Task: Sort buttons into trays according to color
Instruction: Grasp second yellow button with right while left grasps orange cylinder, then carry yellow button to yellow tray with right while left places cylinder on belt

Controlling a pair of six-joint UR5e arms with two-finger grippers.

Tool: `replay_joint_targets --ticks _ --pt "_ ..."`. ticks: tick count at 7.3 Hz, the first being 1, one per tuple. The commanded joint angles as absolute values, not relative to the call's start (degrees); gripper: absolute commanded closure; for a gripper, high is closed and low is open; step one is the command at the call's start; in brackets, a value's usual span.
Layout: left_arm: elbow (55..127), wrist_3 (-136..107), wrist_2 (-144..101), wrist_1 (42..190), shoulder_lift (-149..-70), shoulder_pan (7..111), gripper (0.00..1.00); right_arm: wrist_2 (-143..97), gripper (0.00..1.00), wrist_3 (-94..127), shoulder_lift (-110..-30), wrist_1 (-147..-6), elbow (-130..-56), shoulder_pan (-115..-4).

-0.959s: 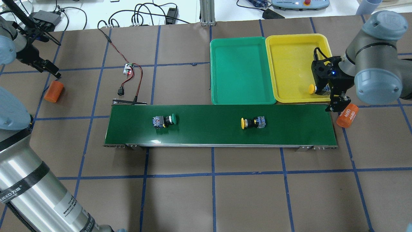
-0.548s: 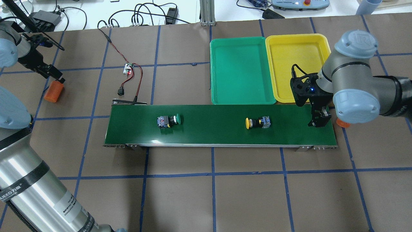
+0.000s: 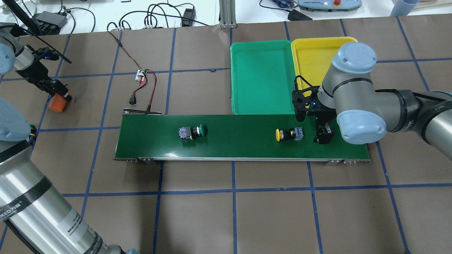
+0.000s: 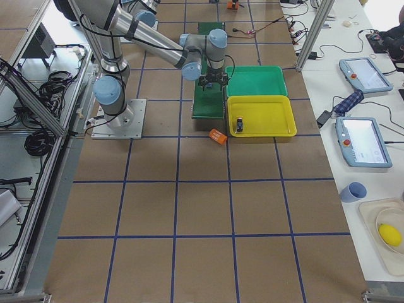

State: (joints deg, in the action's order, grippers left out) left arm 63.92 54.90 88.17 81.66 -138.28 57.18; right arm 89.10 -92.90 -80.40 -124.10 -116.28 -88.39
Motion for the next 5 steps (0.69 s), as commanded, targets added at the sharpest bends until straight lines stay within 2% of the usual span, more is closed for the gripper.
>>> replay_joint_targets --ticks 1,2,5 --pt "64.1 54.9 88.4 82.4 -138.4 57.1 0.73 89.2 0.0 -91.1 -80.3 -124.3 -116.5 -89.3" --pt "64.0 56.0 88.3 82.5 -138.3 57.3 1.0 89.1 0.0 -90.4 -80.4 -124.3 -116.5 -89.5" --pt "65.4 57.6 88.4 94.6 -131.3 61.2 1.0 89.2 0.0 -89.9 -80.5 -124.3 -116.7 -90.7"
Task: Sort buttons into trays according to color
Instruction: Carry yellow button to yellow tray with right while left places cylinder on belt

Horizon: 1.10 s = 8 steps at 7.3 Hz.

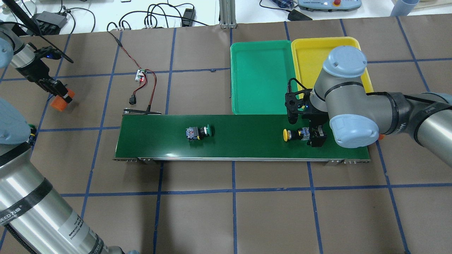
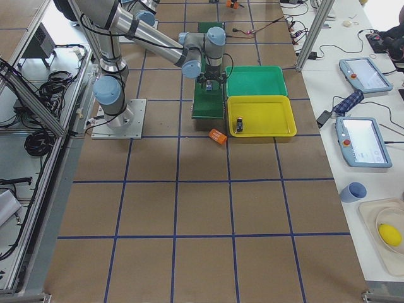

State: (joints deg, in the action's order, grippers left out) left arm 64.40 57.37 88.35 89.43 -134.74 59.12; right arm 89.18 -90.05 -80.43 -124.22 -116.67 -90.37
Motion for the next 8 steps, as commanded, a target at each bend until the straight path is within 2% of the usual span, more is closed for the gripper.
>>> replay_joint_targets --ticks 1,2,3,4,5,8 --pt "68.5 57.4 90.9 94.7 -127.9 64.0 1.0 89.2 0.0 -89.9 -80.5 -124.2 -116.7 -90.8" --pt "71.8 57.5 91.6 94.5 -125.2 65.0 1.0 89.3 0.24 -90.0 -80.7 -124.2 -116.7 -90.8" --pt "74.1 58.0 91.2 94.7 -122.5 65.5 1.0 90.1 0.69 -90.4 -80.6 -124.1 -116.6 -90.8" --pt "77.6 63.0 91.2 94.7 -119.0 69.0 1.0 90.9 0.95 -89.7 -80.9 -123.4 -116.5 -90.8" --pt "81.9 68.9 91.6 94.7 -115.3 73.3 1.0 92.5 1.0 -89.7 -81.0 -123.3 -116.5 -90.7" --pt "92.7 81.9 90.8 91.3 -107.1 85.9 1.0 92.9 1.0 -89.8 -80.3 -124.3 -113.1 -89.1"
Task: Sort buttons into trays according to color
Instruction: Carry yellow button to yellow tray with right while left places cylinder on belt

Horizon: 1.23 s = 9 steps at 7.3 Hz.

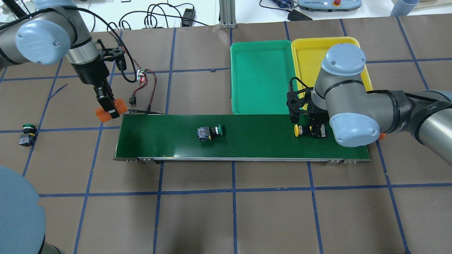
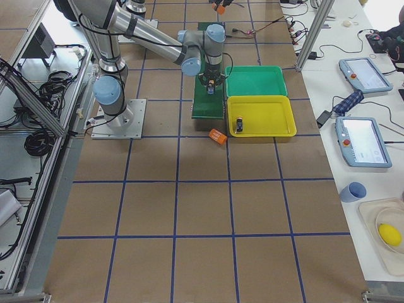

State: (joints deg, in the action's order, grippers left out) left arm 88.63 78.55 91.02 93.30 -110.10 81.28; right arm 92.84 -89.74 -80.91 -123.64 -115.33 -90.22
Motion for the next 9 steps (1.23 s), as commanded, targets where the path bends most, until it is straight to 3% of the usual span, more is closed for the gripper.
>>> replay_joint_targets --ticks 1,3,5,7,8,9 --pt "96.4 82.3 90.7 85.8 -106.4 86.8 1.0 93.0 1.0 -90.4 -77.1 -124.0 -108.4 -87.3" --pt "102.8 87.2 90.9 79.9 -103.6 87.5 1.0 93.4 1.0 -92.8 -69.9 -123.7 -100.7 -81.7" --pt "105.3 87.7 90.8 74.6 -104.3 88.1 1.0 93.3 1.0 -96.8 -66.0 -124.4 -98.2 -78.9" --pt "108.1 88.0 90.9 67.8 -105.2 90.4 0.67 92.6 1.0 -96.0 -65.7 -123.9 -95.9 -79.3" --pt "110.2 87.7 90.9 63.2 -105.4 91.2 0.28 90.3 1.0 -95.7 -65.7 -123.8 -95.7 -79.3" --pt "110.1 87.8 90.7 62.1 -104.5 91.1 0.0 90.1 1.0 -95.7 -65.6 -123.8 -95.8 -79.3"
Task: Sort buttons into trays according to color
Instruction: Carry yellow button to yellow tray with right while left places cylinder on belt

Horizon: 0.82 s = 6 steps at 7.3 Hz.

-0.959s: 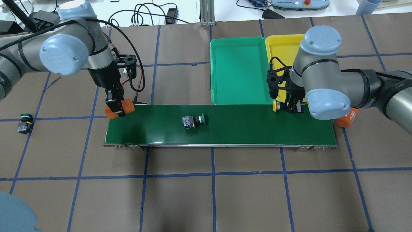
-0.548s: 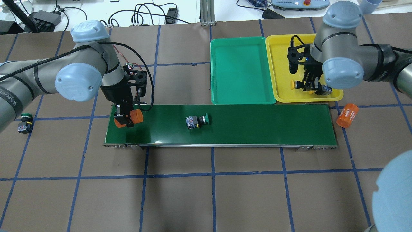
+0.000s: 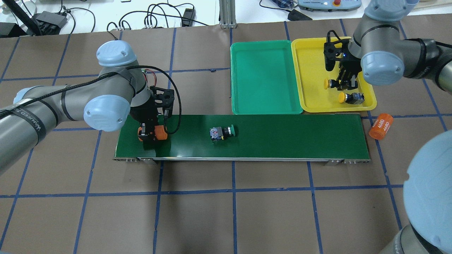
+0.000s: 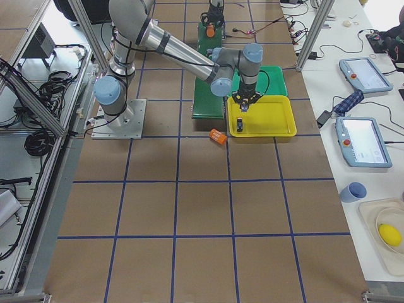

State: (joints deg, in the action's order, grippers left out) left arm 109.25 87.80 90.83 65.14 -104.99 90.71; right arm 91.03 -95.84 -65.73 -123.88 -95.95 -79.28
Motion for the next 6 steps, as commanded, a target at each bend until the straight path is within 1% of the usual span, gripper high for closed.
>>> replay_joint_targets --ticks 1,2,3,4,5,6 --pt "110.0 87.8 87.9 63.1 -102.7 90.5 0.0 90.1 0.99 -95.7 -65.5 -123.7 -95.8 -79.3" --pt "109.5 87.7 87.3 66.3 -100.5 88.8 0.0 89.9 0.63 -95.8 -65.2 -123.7 -95.9 -79.4" --pt "107.1 87.7 87.3 71.8 -98.5 85.4 0.0 90.0 0.38 -95.7 -65.4 -123.6 -95.9 -79.4" --pt "102.7 88.2 87.6 78.3 -97.7 77.9 0.0 90.0 0.35 -95.7 -65.7 -123.0 -95.9 -79.6" --pt "99.4 88.4 87.5 82.5 -98.3 69.7 0.0 90.2 0.32 -95.7 -65.7 -122.6 -95.9 -80.4" --pt "98.4 89.3 87.5 82.6 -99.8 62.8 0.0 90.3 0.32 -95.7 -66.2 -122.2 -96.2 -80.4"
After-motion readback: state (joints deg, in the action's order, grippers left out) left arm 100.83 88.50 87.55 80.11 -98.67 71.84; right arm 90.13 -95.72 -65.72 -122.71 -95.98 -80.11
